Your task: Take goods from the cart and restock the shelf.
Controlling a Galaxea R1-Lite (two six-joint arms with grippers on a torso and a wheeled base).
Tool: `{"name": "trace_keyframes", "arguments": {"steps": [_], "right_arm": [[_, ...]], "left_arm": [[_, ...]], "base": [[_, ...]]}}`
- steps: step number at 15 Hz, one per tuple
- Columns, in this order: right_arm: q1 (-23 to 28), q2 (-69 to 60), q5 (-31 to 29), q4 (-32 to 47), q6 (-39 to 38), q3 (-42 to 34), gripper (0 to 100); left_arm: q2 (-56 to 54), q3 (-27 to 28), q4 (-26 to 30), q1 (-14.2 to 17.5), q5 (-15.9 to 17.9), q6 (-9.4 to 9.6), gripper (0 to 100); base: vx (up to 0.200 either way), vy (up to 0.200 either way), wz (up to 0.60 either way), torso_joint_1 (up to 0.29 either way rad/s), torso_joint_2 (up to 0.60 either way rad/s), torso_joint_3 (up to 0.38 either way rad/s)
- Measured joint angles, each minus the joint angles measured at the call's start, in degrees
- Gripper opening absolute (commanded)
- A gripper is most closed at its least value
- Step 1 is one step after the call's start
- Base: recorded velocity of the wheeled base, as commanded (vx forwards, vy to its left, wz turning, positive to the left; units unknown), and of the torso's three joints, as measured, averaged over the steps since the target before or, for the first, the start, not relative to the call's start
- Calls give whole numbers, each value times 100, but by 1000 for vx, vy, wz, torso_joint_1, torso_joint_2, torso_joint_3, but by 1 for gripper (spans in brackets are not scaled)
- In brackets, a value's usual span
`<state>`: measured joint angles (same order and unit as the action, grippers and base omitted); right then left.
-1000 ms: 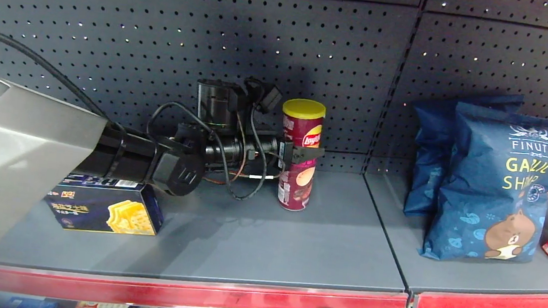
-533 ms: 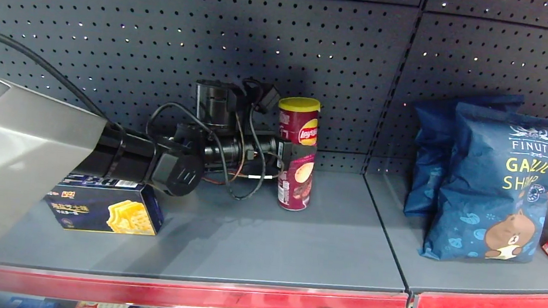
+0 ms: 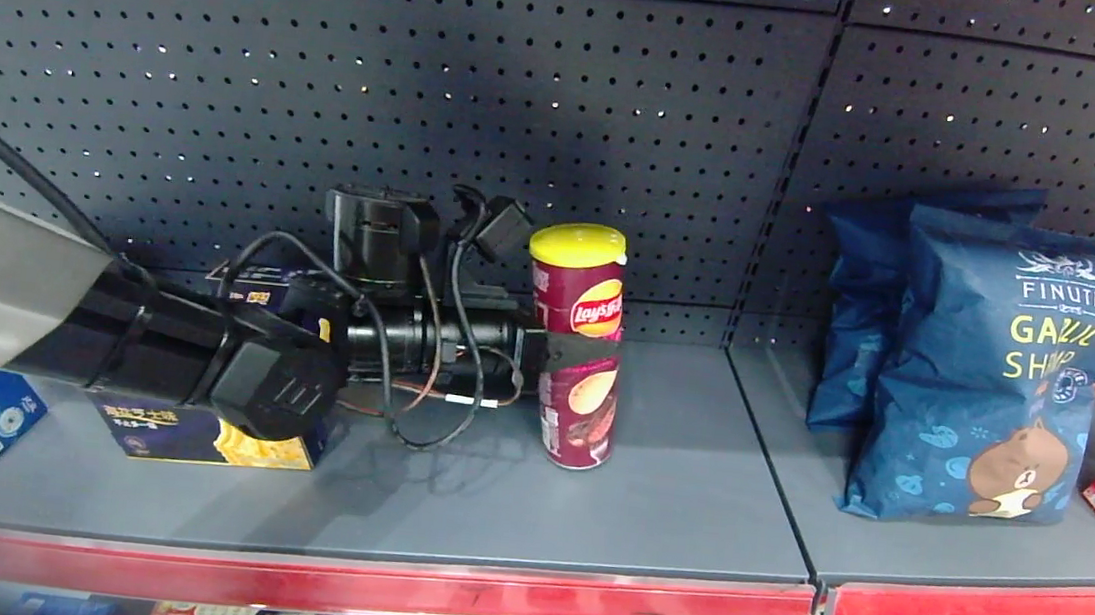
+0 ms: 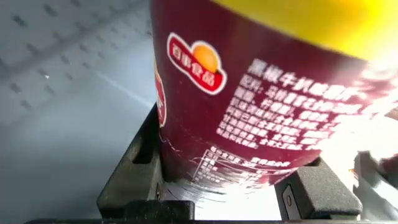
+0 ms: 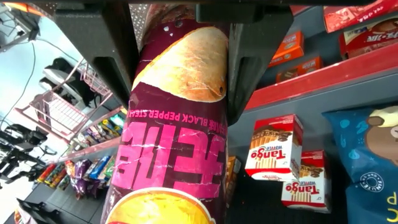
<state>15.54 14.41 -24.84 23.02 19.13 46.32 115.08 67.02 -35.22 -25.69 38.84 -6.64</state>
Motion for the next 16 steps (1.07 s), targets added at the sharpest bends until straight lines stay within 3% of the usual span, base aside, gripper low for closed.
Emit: {"name": "trace_keyframes", "arguments": {"steps": [5,8,10,13,16], "right_arm": [[-2,-121,5,11,0,-7,0],[-22,-256,-9,62,9,-21,0],[-28,-375,-11,266,6,-24,0],[-26,-542,-11,363,9,-21,0],[-26,-603,-11,363,9,-30,0]], "left_arm": [[-684,-834,11,11,416,55,0],[-951,-1182,0,20,577,211,0],[-1040,-1253,-9,37,706,328,0],[-1080,-1207,-101,99,963,649,0],[-1092,-1207,-246,240,1404,664,0]], "base": [[0,0,0,0,0,0],[0,0,0,0,0,0],[0,0,0,0,0,0],[0,0,0,0,0,0],[0,0,0,0,0,0]]}}
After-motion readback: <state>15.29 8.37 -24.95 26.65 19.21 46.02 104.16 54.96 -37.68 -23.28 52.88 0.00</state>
